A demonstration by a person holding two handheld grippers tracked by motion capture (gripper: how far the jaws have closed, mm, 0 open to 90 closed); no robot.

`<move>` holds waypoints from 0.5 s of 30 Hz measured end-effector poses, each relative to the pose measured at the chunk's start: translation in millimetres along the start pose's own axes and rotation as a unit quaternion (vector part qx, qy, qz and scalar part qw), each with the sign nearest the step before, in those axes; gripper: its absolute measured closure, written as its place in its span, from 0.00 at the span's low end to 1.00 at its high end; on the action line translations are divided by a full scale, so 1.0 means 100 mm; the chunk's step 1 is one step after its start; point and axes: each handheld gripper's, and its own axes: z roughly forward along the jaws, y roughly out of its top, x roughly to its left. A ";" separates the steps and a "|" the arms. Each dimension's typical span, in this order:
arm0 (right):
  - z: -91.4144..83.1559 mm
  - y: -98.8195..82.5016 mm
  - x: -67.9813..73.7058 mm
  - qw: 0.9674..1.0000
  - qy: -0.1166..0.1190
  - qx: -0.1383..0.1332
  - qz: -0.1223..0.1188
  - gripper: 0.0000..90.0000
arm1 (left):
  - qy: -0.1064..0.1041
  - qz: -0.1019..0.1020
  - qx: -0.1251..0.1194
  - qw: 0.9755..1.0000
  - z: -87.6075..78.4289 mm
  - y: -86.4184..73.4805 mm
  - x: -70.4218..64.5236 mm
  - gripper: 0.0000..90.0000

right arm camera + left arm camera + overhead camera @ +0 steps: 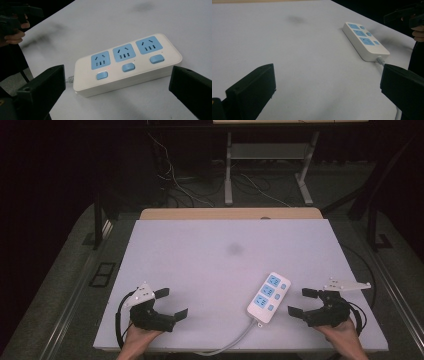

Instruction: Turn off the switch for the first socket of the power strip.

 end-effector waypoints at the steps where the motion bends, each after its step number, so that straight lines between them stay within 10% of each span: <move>1: 0.00 0.00 0.00 1.000 -0.001 0.001 0.001 0.01 | -0.001 -0.001 0.000 1.000 0.00 0.00 0.00 0.00; 15: 0.02 0.01 -0.02 1.000 -0.005 0.013 0.008 0.01 | -0.004 -0.003 0.000 1.000 0.01 -0.01 0.00 0.00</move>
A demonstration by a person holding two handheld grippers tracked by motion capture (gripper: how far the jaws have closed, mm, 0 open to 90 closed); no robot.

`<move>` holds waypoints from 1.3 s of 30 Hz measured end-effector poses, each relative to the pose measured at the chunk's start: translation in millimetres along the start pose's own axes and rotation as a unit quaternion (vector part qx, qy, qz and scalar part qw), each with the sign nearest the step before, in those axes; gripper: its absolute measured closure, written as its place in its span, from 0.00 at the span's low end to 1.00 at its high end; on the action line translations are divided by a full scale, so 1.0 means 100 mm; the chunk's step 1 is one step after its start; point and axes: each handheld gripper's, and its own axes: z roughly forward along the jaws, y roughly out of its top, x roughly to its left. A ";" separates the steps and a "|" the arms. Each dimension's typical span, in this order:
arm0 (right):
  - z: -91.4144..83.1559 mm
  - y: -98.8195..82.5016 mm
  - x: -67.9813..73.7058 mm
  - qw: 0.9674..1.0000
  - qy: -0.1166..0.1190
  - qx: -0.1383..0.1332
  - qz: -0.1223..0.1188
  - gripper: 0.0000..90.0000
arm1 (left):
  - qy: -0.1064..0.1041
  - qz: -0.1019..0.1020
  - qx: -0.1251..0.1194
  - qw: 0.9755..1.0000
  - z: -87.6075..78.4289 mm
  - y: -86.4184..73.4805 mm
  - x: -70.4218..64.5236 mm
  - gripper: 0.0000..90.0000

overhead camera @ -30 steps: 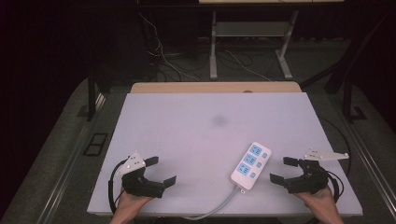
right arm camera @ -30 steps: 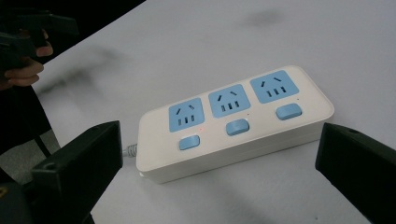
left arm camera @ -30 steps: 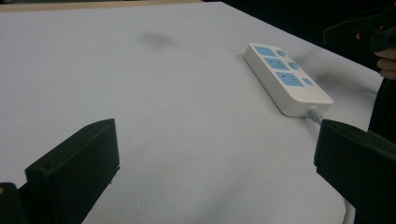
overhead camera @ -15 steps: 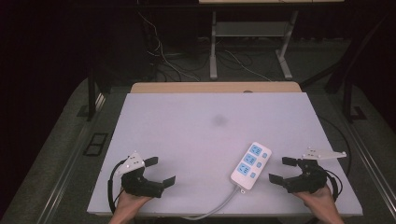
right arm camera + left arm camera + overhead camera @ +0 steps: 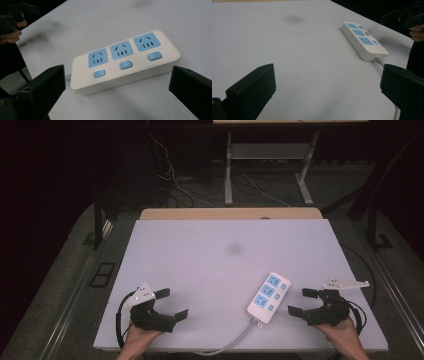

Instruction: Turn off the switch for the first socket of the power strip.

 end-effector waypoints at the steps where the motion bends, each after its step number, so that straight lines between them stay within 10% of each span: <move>1: 0.00 0.01 0.01 1.000 0.001 0.004 0.000 0.01 | 0.000 0.000 0.001 1.000 0.00 0.00 0.00 0.00; 39: 0.17 0.41 0.15 0.996 0.014 0.059 -0.059 0.01 | -0.002 -0.005 0.000 1.000 0.00 -0.02 0.01 0.00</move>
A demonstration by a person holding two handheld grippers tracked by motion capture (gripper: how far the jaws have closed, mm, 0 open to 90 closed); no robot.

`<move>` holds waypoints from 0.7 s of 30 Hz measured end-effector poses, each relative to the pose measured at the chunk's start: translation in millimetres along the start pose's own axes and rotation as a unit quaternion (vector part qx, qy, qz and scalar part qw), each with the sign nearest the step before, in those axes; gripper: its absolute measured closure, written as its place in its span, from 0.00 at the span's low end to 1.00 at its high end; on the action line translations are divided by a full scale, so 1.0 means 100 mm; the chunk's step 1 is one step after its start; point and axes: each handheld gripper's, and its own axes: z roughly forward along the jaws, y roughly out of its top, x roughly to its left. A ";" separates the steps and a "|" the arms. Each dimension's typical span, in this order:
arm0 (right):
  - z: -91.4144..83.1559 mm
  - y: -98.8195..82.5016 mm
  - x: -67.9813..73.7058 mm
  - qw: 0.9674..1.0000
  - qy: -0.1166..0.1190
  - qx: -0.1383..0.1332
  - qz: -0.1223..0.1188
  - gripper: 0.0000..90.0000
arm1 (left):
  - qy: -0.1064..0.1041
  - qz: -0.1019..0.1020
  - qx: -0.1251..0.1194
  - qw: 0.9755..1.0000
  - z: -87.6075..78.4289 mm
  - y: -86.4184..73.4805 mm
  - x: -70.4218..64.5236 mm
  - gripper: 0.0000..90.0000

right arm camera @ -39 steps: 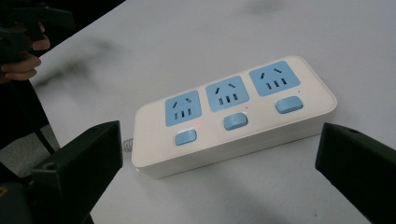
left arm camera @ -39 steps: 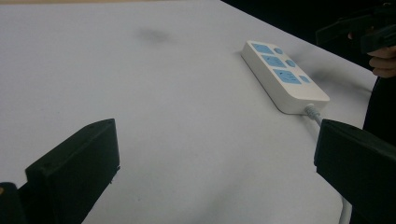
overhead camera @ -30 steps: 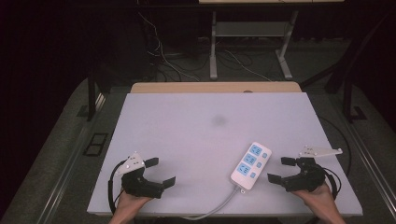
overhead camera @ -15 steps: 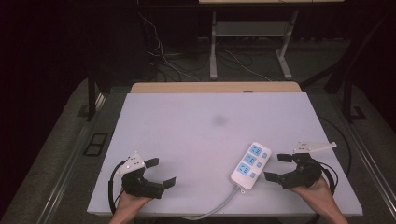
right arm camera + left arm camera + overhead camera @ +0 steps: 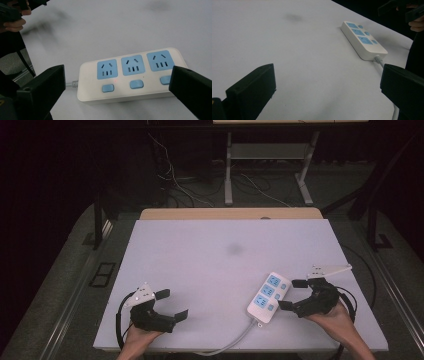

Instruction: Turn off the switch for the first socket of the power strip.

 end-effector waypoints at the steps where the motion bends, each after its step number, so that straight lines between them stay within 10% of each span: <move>1: 0.01 0.00 0.00 1.000 0.000 0.003 0.000 0.01 | 0.000 0.000 0.001 1.000 0.00 0.00 0.00 0.00; 21: 0.25 0.12 0.02 0.997 0.019 0.065 -0.037 0.01 | -0.002 0.000 0.003 1.000 0.01 0.00 0.00 0.00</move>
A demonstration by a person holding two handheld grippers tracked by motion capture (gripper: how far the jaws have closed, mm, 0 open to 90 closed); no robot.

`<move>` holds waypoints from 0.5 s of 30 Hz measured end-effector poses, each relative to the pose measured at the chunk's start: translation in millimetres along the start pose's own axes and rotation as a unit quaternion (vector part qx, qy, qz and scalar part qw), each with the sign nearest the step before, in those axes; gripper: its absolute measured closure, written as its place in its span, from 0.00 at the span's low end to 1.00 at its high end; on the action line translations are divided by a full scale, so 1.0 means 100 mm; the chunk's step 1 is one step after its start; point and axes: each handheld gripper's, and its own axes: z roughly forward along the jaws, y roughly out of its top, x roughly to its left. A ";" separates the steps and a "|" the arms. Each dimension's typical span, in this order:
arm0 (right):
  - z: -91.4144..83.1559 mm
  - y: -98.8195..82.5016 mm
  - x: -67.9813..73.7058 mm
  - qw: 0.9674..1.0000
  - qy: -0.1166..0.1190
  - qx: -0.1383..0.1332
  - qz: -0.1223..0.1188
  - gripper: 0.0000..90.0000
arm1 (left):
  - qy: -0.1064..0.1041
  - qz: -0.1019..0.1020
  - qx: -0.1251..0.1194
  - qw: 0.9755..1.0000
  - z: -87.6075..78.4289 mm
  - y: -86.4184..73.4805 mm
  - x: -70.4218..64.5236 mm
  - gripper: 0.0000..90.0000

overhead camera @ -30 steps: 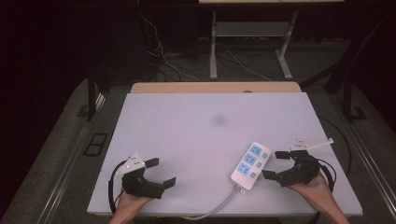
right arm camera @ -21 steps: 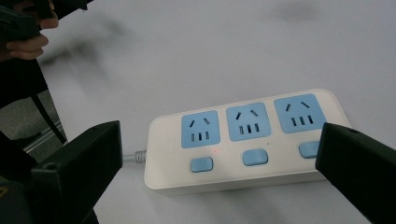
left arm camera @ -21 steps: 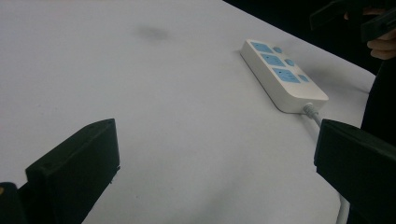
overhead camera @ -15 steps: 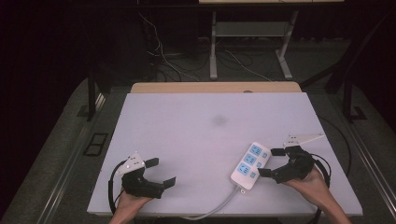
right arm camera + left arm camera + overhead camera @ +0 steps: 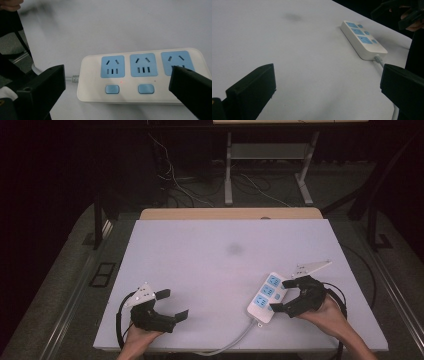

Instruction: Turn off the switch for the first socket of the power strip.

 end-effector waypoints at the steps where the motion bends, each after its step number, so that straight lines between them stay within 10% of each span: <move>1: 0.01 0.01 0.00 1.000 0.001 0.004 -0.004 0.01 | 0.000 0.001 0.001 1.000 0.00 0.00 0.00 0.00; 15: 0.11 0.15 0.10 0.997 0.017 0.052 -0.045 0.06 | 0.000 0.002 0.002 1.000 0.01 0.00 0.00 0.00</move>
